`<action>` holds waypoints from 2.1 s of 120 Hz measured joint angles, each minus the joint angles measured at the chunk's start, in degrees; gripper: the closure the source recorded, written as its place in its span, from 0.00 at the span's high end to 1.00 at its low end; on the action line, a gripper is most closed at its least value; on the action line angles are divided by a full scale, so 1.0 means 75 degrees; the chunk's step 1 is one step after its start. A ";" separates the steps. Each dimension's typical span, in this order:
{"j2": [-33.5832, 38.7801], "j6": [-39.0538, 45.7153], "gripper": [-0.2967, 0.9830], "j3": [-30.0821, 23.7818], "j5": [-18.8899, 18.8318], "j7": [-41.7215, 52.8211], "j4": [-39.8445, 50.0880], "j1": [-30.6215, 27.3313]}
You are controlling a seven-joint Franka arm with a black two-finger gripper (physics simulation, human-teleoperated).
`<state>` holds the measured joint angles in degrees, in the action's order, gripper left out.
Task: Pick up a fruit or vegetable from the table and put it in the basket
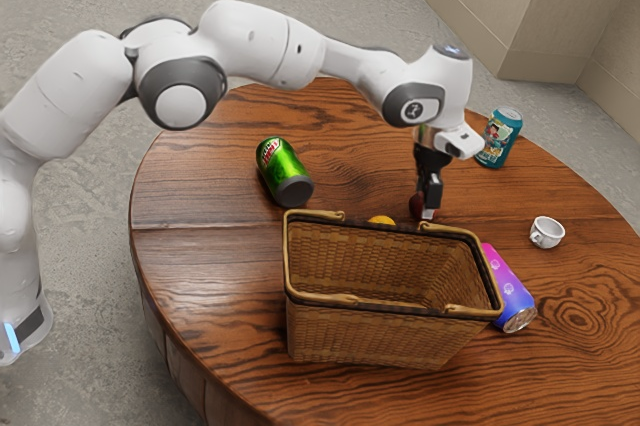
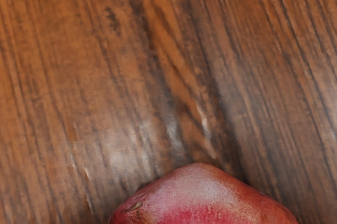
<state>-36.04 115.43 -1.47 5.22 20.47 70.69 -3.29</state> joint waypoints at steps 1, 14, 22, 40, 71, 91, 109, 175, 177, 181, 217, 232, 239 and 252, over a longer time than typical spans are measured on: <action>-0.0016 0.0000 0.77 -0.0007 0.0000 0.0001 -0.0018 -0.0003; -0.0170 0.0003 0.77 -0.0108 -0.0004 0.0013 -0.0242 -0.0056; -0.0259 0.0004 0.77 -0.0125 -0.0004 0.0017 -0.0273 -0.0073; -0.0330 0.0007 0.77 -0.0142 -0.0002 0.0019 -0.0270 -0.0110; -0.0332 0.0008 0.77 -0.0146 -0.0005 0.0021 -0.0280 -0.0097; -0.0286 0.0007 0.77 -0.0155 -0.0010 0.0022 -0.0277 -0.0015; -0.0267 0.0007 0.77 -0.0181 -0.0013 0.0020 -0.0217 0.0014; -0.0240 -0.0003 0.61 -0.0121 -0.0014 0.0030 -0.0208 0.0002; -0.0240 -0.0003 0.58 -0.0121 -0.0014 0.0027 -0.0208 -0.0003; -0.0240 -0.0002 0.54 -0.0121 -0.0019 0.0020 -0.0206 -0.0010; 0.0338 -0.0140 0.46 -0.0147 -0.0343 -0.0157 -0.0319 0.0379; 0.2158 -0.0497 0.43 -0.0121 -0.1320 -0.0478 0.0318 0.1857; 0.2665 -0.0688 0.41 -0.0128 -0.1733 -0.0683 0.0573 0.2524; 0.2931 -0.0939 0.39 -0.0174 -0.2137 -0.1062 0.0904 0.3085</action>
<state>-14.06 108.39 -2.77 -10.81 12.51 77.47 19.85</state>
